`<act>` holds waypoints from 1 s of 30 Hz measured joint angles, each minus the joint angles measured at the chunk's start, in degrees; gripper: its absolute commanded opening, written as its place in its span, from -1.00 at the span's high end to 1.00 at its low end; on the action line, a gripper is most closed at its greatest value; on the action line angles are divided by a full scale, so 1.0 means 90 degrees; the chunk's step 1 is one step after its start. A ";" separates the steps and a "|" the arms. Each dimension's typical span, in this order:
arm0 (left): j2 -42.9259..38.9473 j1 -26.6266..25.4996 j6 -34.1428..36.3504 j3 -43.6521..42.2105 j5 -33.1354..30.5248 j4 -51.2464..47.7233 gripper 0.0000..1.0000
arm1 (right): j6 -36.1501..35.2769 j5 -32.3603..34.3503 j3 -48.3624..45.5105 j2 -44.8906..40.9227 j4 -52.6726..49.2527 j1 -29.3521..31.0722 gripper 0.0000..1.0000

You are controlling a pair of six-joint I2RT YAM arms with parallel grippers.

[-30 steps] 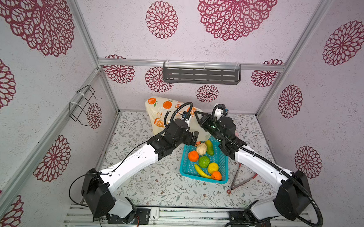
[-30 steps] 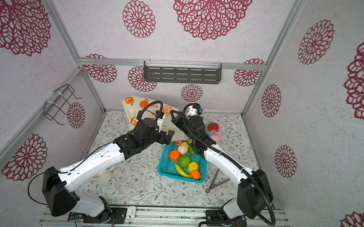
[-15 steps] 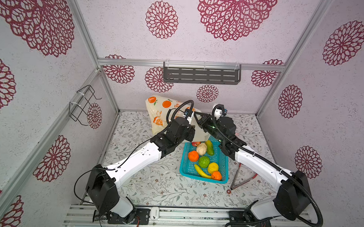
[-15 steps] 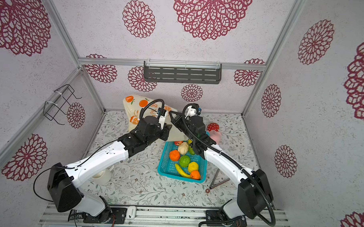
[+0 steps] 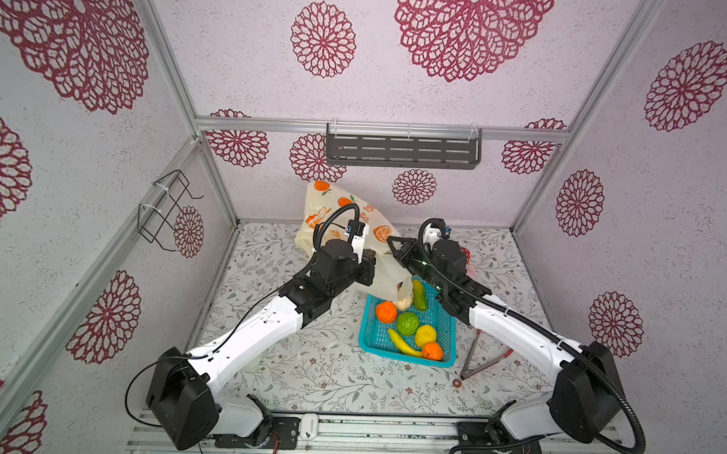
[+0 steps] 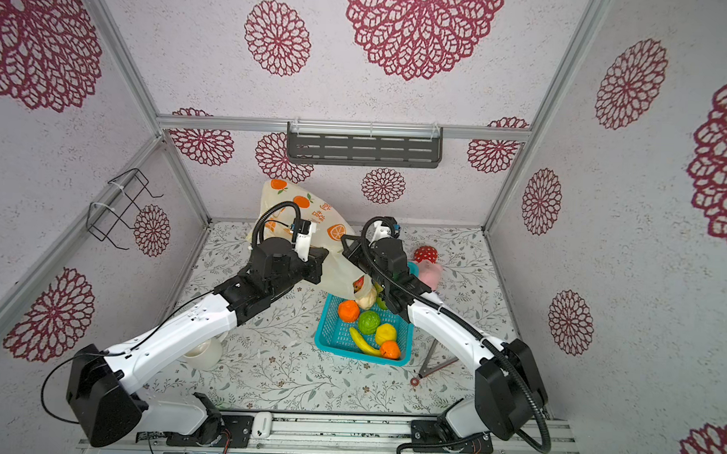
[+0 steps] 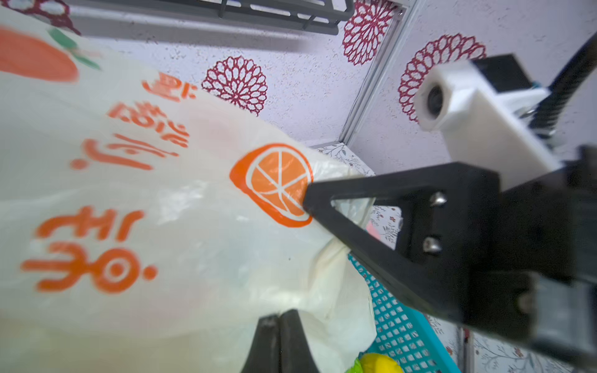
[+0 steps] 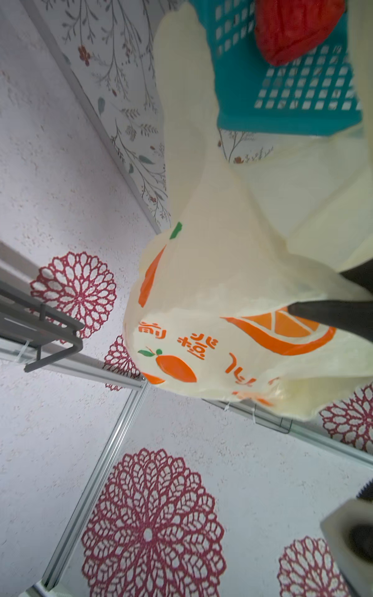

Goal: Place the fruits into the plastic bag

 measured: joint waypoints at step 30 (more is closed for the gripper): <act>-0.1328 0.1151 -0.0539 -0.1457 0.1676 -0.0223 0.82 | -0.2856 -0.2497 -0.0112 -0.0187 -0.1736 -0.0345 -0.55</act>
